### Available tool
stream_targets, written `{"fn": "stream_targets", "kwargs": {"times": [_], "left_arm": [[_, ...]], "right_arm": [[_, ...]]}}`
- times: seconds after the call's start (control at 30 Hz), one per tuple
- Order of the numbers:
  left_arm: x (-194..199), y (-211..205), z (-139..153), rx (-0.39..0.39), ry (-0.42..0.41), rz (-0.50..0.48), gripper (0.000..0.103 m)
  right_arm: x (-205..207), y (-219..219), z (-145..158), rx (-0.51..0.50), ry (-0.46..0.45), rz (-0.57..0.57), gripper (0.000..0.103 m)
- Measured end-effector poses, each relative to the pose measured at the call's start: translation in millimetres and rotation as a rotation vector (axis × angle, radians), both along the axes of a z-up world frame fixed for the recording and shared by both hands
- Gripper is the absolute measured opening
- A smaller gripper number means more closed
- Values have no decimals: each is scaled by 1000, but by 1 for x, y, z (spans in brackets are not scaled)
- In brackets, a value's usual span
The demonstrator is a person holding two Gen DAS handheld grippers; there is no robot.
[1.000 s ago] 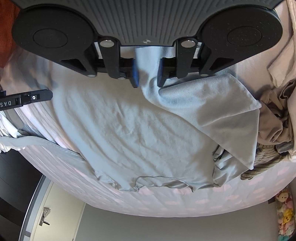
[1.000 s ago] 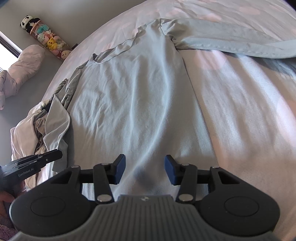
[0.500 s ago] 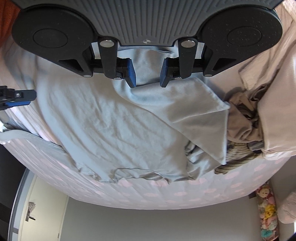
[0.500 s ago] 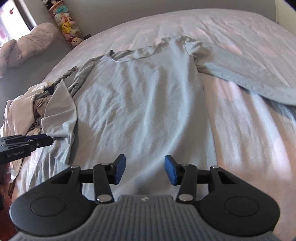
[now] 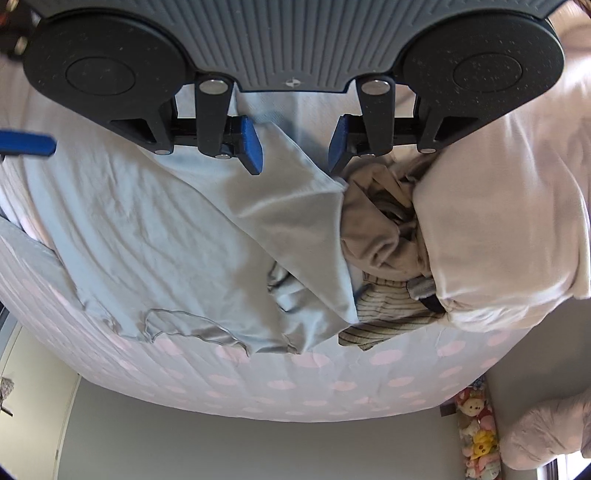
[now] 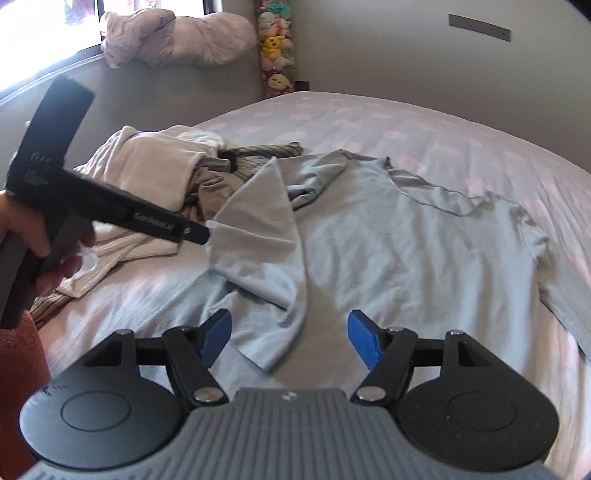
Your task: Fold clothes
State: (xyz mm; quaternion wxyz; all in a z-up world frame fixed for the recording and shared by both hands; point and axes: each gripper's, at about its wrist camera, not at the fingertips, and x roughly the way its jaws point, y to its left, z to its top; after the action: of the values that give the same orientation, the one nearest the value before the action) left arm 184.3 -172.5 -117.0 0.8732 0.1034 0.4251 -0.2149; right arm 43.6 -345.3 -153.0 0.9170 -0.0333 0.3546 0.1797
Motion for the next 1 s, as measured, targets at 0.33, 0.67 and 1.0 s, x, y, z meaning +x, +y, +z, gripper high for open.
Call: {"fn": "stream_targets", "kwargs": {"times": [0.33,0.67,1.0], "left_arm": [[42,-14,-27,33,-24,6,37],[66,1,-54,-73,-22,-13,37],[74,20,-51,-202,-5,27,37]], "right_arm": [[40,60,-42,-63,91,167,53],[65,70,-73,-114,140,185,36],[46,20,-16,-168,46,116,5]]}}
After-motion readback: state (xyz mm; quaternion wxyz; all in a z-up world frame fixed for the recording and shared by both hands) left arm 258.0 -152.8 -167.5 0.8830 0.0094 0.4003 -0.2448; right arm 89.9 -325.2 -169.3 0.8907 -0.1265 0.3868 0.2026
